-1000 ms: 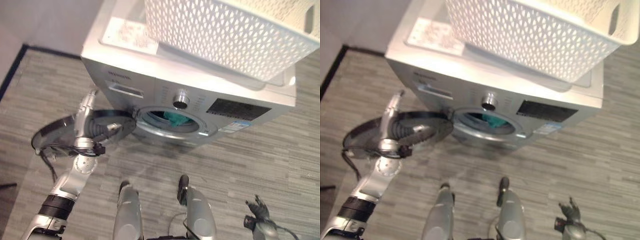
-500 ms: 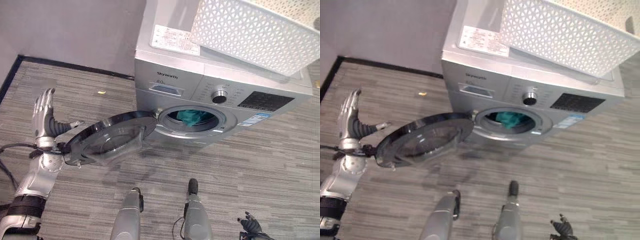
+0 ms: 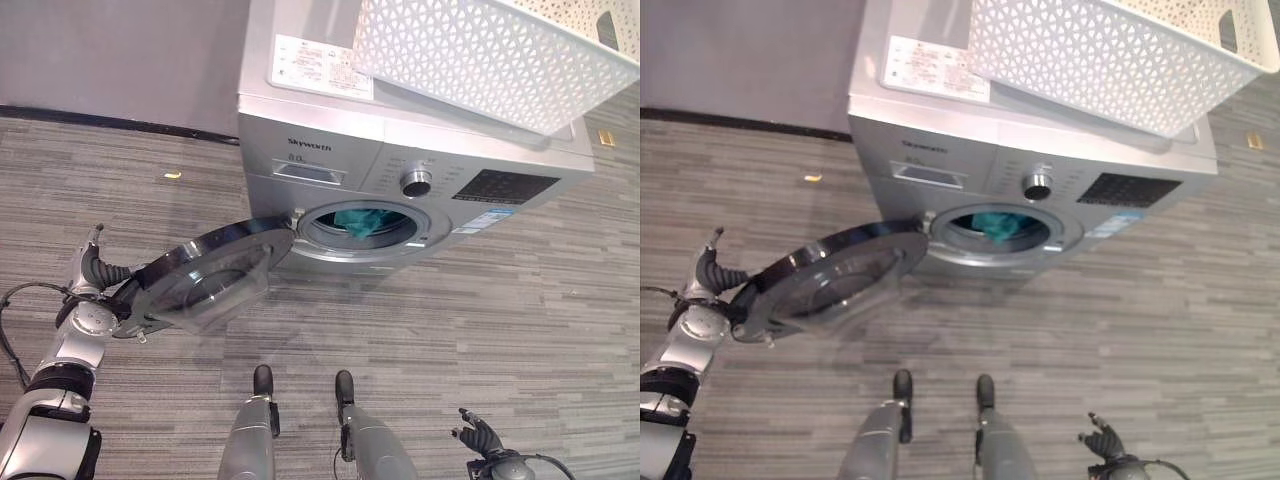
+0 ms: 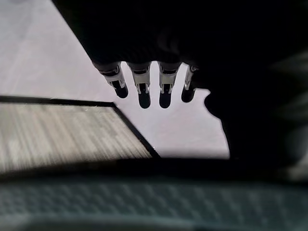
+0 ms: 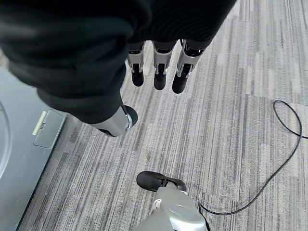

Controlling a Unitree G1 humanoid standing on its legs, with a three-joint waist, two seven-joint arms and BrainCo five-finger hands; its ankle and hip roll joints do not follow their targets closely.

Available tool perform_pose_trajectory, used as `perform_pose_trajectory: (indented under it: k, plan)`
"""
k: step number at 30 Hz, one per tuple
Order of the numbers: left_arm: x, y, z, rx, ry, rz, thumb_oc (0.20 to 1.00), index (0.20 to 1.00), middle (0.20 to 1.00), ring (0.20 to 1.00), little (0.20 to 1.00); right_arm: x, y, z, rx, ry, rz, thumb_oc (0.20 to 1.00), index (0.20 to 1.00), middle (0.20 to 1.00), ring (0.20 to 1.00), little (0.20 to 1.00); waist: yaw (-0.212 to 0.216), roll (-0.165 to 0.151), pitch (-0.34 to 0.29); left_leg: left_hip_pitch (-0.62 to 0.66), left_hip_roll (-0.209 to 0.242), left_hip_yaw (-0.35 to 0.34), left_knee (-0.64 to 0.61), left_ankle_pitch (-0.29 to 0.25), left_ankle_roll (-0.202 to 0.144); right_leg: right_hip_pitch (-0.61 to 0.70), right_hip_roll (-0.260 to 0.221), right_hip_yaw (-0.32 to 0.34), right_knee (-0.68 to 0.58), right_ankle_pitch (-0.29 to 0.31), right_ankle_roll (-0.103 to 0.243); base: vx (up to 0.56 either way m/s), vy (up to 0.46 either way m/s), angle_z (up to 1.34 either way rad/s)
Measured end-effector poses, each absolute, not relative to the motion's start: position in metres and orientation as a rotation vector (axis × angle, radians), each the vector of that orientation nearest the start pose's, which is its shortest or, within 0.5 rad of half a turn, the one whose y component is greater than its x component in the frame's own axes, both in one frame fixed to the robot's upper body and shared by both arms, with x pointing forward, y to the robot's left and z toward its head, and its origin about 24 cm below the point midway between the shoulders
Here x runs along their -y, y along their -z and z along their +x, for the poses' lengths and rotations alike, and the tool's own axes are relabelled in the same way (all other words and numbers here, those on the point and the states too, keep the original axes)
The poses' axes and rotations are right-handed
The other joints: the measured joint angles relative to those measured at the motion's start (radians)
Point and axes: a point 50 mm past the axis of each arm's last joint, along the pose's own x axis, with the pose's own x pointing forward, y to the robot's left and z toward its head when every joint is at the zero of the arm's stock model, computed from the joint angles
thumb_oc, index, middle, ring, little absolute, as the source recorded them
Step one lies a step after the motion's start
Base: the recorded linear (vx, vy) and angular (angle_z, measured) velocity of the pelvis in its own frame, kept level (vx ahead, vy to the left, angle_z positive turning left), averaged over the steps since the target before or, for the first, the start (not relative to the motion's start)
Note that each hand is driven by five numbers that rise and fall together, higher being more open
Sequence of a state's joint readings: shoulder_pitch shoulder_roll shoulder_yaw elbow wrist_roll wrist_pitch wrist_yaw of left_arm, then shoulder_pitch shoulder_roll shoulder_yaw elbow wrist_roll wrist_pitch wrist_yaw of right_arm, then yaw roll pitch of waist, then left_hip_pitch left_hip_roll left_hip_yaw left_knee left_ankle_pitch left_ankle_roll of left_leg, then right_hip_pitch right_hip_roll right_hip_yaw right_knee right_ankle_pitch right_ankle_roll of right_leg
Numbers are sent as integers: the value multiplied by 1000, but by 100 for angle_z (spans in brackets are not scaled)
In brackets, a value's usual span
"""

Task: Grab the laundry basket,head to the washer,open it,put in the laundry and shut it.

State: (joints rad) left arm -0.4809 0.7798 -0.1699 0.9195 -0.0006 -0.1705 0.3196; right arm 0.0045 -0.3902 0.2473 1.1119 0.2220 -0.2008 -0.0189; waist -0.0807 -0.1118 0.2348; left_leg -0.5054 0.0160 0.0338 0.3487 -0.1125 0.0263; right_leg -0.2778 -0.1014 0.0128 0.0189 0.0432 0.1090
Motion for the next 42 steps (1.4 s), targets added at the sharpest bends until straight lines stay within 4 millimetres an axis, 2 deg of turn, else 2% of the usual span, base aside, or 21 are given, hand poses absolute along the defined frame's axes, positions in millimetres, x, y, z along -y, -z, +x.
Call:
perform_pose_trajectory:
  k: [4,5,6,7,8,9,12,13,14,16,17,21,22,24,25,26,31,37,39,41,42]
  plan:
    - [-353,-69,301,-197,-436,762,1000,1000,1000,1000,1000,272,127,138,-895,105,-307,1000,1000,1000,1000,1000,-14,2,42,-7,0,-3,22,7,-2,-6,2,31,9,-2,1,-179,-100,-5]
    - [-349,-60,298,-208,-423,721,1000,1000,1000,1000,1000,272,122,149,-863,96,-319,1000,1000,1000,1000,1000,-1,12,57,-14,39,32,40,4,3,-17,-2,-23,-10,11,-19,-308,-278,-70]
    - [-350,-65,296,-181,-438,690,1000,1000,1000,1000,1000,272,120,152,-853,80,-336,1000,1000,1000,1000,1000,31,2,68,-10,60,63,48,-10,3,-35,-14,-127,6,-34,-119,-128,-192,-76]
    - [-349,-56,296,-213,-447,658,1000,1000,1000,1000,1000,279,114,158,-827,80,-362,1000,1000,1000,1000,1000,34,29,87,-19,58,45,69,-10,-2,-16,-9,-70,42,2,-82,-211,-244,-29]
    - [-345,-53,301,-237,-442,641,1000,1000,1000,1000,1000,283,113,157,-831,82,-380,1000,1000,1000,1000,1000,21,40,99,-20,46,20,86,-13,-1,8,-5,-18,48,-29,-59,-166,-130,22]
    - [-346,-54,302,-243,-442,648,1000,1000,1000,1000,1000,283,111,161,-834,72,-401,1000,1000,1000,1000,1000,26,33,112,-21,52,20,104,-19,-8,1,-6,12,57,-46,0,-279,-340,24]
    - [-346,-53,305,-253,-474,595,1000,1000,1000,1000,1000,281,106,172,-793,45,-425,1000,1000,1000,1000,1000,40,29,124,-17,61,-2,50,17,-49,-19,14,2,84,-60,-12,-171,-297,9]
    - [-345,-54,306,-249,-474,587,1000,1000,1000,1000,1000,281,105,173,-789,43,-427,1000,1000,1000,1000,1000,41,23,124,-15,65,-14,32,36,-59,-21,19,-6,81,-55,3,-188,-344,33]
    - [-345,-54,308,-252,-482,566,1000,1000,1000,1000,1000,279,103,177,-777,24,-447,1000,1000,1000,1000,1000,48,17,125,-6,86,-37,-30,87,-77,-17,49,-32,57,-35,-23,-185,-309,27]
    - [-338,-57,315,-244,-468,565,1000,1000,1000,1000,1000,282,103,174,-784,-1,-493,1000,1000,1000,1000,1000,51,17,129,17,91,-69,-119,160,-103,1,74,-70,31,-5,-28,-260,-306,68]
    - [-326,-52,319,-249,-444,550,1000,1000,1000,1000,1000,285,105,170,-800,21,-503,1000,1000,1000,1000,1000,24,26,137,55,101,-62,-200,209,-100,32,71,-131,19,-6,-45,-230,-206,86]
    - [-264,-3,310,-324,-255,488,1000,1000,1000,1000,1000,295,106,163,-823,82,-496,1000,1000,1000,1000,1000,12,38,137,125,99,-100,-240,229,-129,81,96,-148,-9,-9,-81,-167,-137,22]
    - [-241,5,310,-328,-194,458,1000,1000,1000,1000,1000,298,110,155,-857,113,-488,1000,1000,1000,1000,1000,6,36,137,119,48,-127,-201,202,-131,98,54,-153,-30,0,-75,-4,-18,16]
    - [-193,17,309,-328,-83,356,1000,1000,1000,1000,1000,296,117,142,-908,115,-477,1000,1000,1000,1000,1000,2,46,134,158,18,-122,-261,201,-87,104,41,-155,-39,10,-42,-6,-8,21]
    - [-182,20,308,-331,-68,323,1000,1000,1000,1000,1000,293,121,138,-927,123,-462,1000,1000,1000,1000,1000,3,45,135,160,14,-119,-268,209,-74,104,35,-155,-40,12,-38,-22,5,12]
    - [-164,21,308,-325,-38,279,1000,1000,1000,1000,1000,284,126,136,-942,121,-437,1000,1000,1000,1000,1000,8,45,135,164,8,-117,-274,213,-70,105,27,-153,-43,16,-32,-37,16,1]
    - [-144,24,307,-339,-15,230,1000,1000,1000,1000,1000,249,136,139,-926,66,-363,1000,1000,1000,1000,1000,10,48,134,180,-10,-98,-293,219,-60,106,8,-134,-48,20,-20,-36,17,-6]
    - [-108,26,307,-365,-8,154,1000,1000,1000,1000,1000,237,139,141,-927,16,-374,1000,1000,1000,1000,1000,9,48,132,193,-24,-66,-330,228,-49,83,-13,-101,-35,26,-5,-36,39,-11]
    - [-81,18,312,-320,129,300,1000,1000,1000,1000,1000,229,134,153,-873,-5,-382,1000,1000,1000,1000,1000,-8,38,122,186,-31,-19,-338,227,-46,44,-28,-52,-17,22,7,-8,31,-39]
    - [-48,5,316,-229,287,463,1000,1000,1000,1000,1000,215,128,168,-810,-48,-374,1000,1000,1000,1000,1000,-67,13,95,179,-47,21,-340,226,-48,1,-46,-4,-7,11,21,15,54,-68]
    - [3,-24,319,-79,476,564,1000,1000,1000,1000,1000,202,124,177,-758,-99,-386,1000,1000,1000,1000,1000,-122,-18,73,173,-49,74,-326,202,-16,-22,-45,65,-5,11,29,17,58,-142]
